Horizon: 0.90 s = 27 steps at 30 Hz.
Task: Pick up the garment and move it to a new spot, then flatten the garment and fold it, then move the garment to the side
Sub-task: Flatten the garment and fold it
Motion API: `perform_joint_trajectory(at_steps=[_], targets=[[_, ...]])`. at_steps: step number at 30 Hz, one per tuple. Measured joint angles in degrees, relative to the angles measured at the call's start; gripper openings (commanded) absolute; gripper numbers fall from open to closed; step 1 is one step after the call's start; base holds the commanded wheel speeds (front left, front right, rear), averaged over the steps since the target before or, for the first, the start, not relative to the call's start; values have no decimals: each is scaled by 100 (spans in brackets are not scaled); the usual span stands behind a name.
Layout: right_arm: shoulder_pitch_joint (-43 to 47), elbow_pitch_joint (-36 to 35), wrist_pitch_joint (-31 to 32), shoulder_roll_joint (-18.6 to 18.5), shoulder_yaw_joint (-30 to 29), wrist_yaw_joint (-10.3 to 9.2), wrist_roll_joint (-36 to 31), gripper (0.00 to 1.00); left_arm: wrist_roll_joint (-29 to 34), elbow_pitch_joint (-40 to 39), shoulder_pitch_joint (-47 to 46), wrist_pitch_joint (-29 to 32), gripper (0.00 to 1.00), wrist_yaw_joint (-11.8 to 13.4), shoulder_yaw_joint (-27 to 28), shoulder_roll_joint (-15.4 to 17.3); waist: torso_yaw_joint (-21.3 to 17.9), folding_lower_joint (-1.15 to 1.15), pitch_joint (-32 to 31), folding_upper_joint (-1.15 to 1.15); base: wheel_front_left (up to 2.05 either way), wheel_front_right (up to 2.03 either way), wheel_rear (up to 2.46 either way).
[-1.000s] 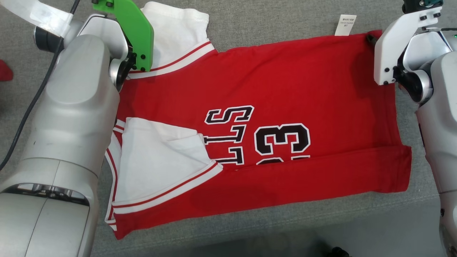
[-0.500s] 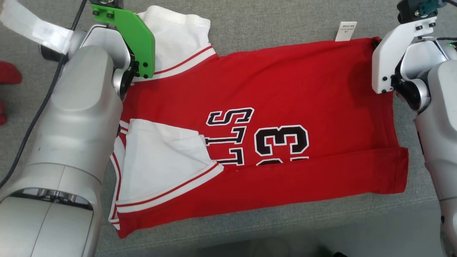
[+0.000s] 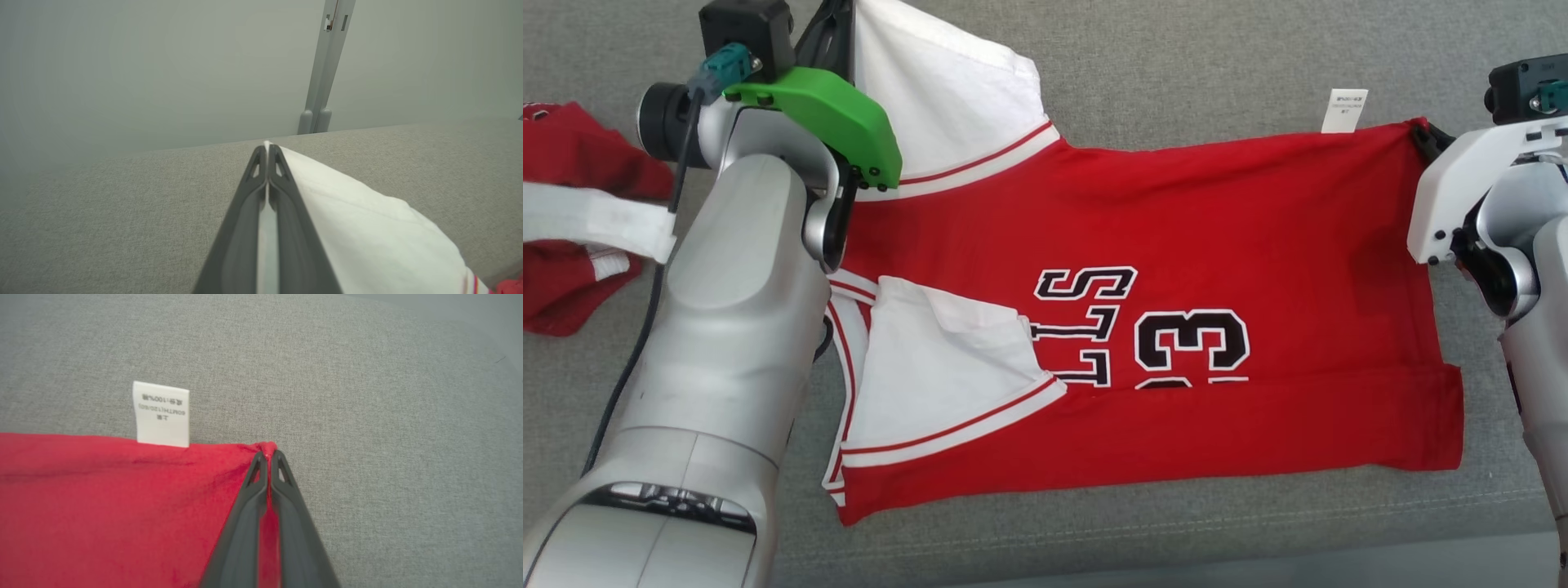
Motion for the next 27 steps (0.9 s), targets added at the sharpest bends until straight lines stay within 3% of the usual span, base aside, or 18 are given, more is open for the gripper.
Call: perform_joint_trajectory(at_steps=[6,14,27], targets=[[235,34,-234,-103,55,-1,69,0,-93,-503,547,-199,0,0,14,-5,120,0,-218,0,0,0,0],[787,-162,-474,-452,475,-1,386,0,-124,-1705,1932,-207,0,75,-183,29,250,0,-599,0,0,0,0],[1505,-572,-968,-1386,1662,-1,927,0,-312,-4207,4473,848,0,732,-269,642,266,0,-1236,0,0,0,0]])
